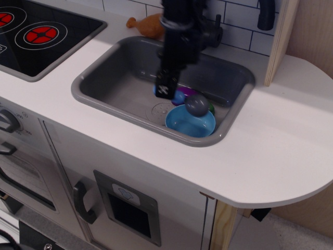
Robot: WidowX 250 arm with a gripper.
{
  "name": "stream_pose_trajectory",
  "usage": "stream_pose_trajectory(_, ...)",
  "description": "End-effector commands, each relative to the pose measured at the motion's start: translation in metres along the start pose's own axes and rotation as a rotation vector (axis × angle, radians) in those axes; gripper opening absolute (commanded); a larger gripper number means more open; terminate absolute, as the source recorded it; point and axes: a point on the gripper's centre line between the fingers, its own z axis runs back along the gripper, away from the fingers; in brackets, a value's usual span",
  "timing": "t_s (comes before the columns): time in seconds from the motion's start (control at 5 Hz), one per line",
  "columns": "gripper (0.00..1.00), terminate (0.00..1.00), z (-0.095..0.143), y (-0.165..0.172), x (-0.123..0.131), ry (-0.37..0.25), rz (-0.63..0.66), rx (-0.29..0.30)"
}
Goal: Take spoon out of bowl sink
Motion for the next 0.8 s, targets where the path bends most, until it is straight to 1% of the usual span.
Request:
stream_pose_trajectory(0.0,0.0,0.0,0.033,0.027,-0.057,-0.098,0.179,0.082)
stream_pose_trajectory(0.2,0.0,0.0,0.013,0.03,-0.07,-0.157,0.432,0.123)
stream_pose_trajectory(0.4,0.0,0.0,-0.003,0.034,-0.065,-0.153,0.683,0.167)
stream_pose_trajectory(0.6,0.0,0.0,-0.015,0.039,-0.056,-0.122,0.815,0.161)
